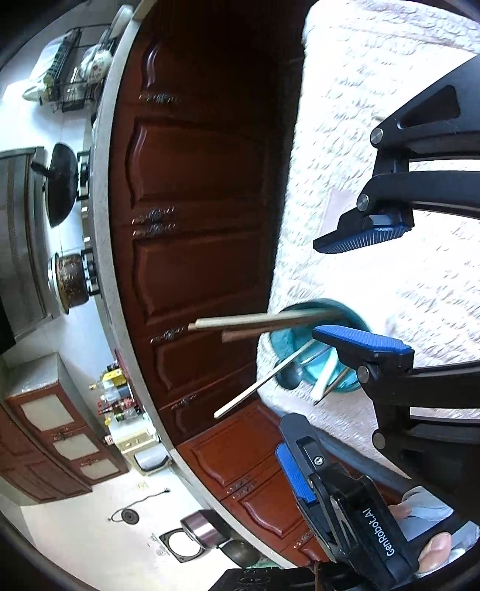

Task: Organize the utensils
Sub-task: 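Move both open tools back down to the remaining chopsticks on the cloth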

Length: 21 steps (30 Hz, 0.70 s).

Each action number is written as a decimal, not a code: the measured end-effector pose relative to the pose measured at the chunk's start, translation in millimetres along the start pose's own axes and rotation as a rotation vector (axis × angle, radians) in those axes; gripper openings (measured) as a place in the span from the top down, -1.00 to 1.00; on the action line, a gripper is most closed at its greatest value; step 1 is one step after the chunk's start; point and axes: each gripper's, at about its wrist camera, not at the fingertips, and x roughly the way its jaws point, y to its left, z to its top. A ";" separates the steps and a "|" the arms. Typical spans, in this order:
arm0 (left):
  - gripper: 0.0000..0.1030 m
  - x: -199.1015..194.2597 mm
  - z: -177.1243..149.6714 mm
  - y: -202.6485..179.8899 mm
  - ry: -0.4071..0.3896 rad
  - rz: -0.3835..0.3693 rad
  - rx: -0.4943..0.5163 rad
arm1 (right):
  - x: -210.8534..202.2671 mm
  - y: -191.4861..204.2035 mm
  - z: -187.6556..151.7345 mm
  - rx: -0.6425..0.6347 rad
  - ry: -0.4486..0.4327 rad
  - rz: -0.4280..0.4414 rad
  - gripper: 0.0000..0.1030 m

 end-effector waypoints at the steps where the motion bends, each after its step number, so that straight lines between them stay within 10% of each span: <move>1: -0.18 -0.9 -3.1 -5.0 0.004 -0.005 0.007 | -3.1 -3.2 -3.0 0.005 0.000 -0.005 0.24; 21: -0.20 3.6 -44.4 -93.1 0.067 -0.094 0.150 | -64.6 -75.8 -60.8 0.099 0.025 -0.165 0.20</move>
